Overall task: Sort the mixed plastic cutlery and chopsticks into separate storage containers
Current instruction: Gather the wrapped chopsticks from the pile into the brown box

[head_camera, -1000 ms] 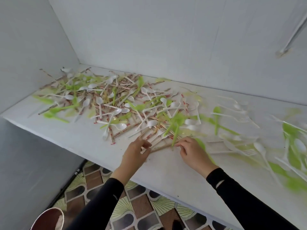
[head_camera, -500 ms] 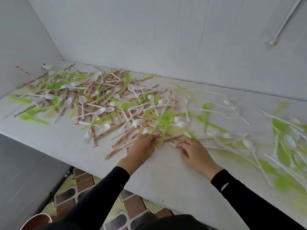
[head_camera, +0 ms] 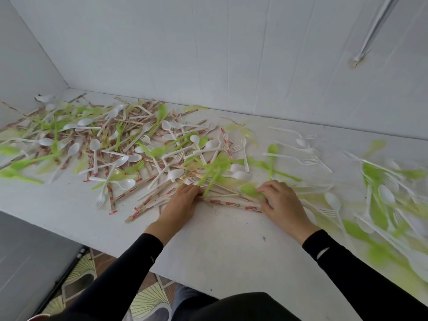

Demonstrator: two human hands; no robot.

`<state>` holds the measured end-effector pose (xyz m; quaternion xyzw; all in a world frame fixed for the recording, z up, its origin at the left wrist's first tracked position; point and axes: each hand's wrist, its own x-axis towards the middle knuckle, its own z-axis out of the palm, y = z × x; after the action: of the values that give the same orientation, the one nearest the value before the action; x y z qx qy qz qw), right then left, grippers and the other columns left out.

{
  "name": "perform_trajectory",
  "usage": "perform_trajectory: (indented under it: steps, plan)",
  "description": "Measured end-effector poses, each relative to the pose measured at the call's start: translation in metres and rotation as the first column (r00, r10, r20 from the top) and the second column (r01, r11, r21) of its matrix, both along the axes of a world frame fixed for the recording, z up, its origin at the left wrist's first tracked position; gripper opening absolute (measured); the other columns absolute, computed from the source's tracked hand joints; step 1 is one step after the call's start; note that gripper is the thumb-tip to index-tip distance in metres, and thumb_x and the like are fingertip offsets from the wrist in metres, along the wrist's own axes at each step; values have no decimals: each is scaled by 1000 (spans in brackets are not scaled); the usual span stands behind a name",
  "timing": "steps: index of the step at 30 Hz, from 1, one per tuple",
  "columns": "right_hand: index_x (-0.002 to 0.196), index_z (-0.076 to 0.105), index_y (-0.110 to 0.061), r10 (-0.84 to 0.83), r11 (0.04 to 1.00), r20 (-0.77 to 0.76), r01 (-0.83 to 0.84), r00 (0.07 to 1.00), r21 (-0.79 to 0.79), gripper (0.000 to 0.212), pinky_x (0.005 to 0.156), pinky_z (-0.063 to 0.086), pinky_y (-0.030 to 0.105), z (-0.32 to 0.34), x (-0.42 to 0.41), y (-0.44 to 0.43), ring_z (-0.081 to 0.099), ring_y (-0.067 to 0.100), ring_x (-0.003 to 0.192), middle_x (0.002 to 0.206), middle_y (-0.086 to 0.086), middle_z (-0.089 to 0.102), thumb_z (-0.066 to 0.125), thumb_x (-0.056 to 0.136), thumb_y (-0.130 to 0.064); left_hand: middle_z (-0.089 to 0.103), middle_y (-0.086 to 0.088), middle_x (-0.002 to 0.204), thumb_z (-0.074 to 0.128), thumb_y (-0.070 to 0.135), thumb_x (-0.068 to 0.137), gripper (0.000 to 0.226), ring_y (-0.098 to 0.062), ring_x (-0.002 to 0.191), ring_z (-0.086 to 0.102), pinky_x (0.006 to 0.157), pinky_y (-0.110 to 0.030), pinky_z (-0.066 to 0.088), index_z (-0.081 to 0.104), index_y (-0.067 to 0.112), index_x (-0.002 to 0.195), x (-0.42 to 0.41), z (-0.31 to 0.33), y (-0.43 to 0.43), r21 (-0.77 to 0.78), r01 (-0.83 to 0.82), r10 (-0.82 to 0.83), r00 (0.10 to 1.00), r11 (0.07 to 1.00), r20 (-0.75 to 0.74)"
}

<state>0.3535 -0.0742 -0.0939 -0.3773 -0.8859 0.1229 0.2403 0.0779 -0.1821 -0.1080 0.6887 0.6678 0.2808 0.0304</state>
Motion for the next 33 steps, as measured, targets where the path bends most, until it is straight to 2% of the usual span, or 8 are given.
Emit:
perform_trajectory:
  steps: [3,6,8,14,17,20,27,33]
  plan:
    - [112,69,-13,166,985,-19,-167,986,-38,26,85,52,34,0,-20,-8,57,17,99,111,-2,63,62,87,-12,62,-8,88,34,30,105,42,-19,82,42,76,-26,38,67,5,102,1,2,9,60,101,-98,994,993,-44]
    - [143,48,-17,217,928,3,-206,976,-311,52,107,31,18,2,-34,-11,41,11,132,144,-8,47,61,95,-30,59,-12,93,39,18,102,30,-23,82,46,77,-29,41,64,2,105,0,12,15,136,138,-126,987,981,-97]
    - [151,36,-18,257,920,90,-216,962,-326,62,109,23,17,1,-44,-8,33,13,138,151,-7,39,58,96,-36,58,-13,97,43,14,100,24,-24,81,52,74,-28,45,62,0,105,-5,20,20,174,139,-125,988,975,-85]
    - [135,57,-9,154,980,139,-134,978,-147,40,92,48,38,-11,-69,-5,56,29,109,120,8,61,57,95,-17,66,-2,94,43,27,105,31,-17,83,64,72,-26,51,60,2,108,-7,57,30,236,-27,-38,963,971,268]
    - [129,61,-10,120,984,171,-94,978,-152,35,91,46,34,-6,-79,-2,54,26,110,117,7,60,53,94,-15,68,10,89,41,16,105,18,-8,93,67,83,-17,50,57,20,113,0,72,32,203,-155,25,849,967,528]
    - [131,57,-11,117,979,251,-69,961,-192,39,94,42,31,1,-84,2,49,23,115,122,6,55,49,94,-15,59,5,81,37,16,106,25,-18,81,61,81,-34,54,51,31,120,0,74,31,227,-172,-33,726,958,687]
    - [115,59,-6,151,982,299,-107,942,-158,28,73,39,28,3,-73,6,52,26,103,111,7,54,51,88,-6,63,0,90,47,12,101,24,-11,86,66,86,-33,55,47,32,115,0,43,22,29,-243,145,663,970,734]
    - [125,57,-10,178,977,363,-120,915,-176,35,80,44,32,7,-70,6,51,25,104,115,6,52,52,90,-13,61,1,92,40,11,104,14,-9,78,62,82,-32,55,53,15,104,-9,30,9,-58,-287,232,620,956,750]
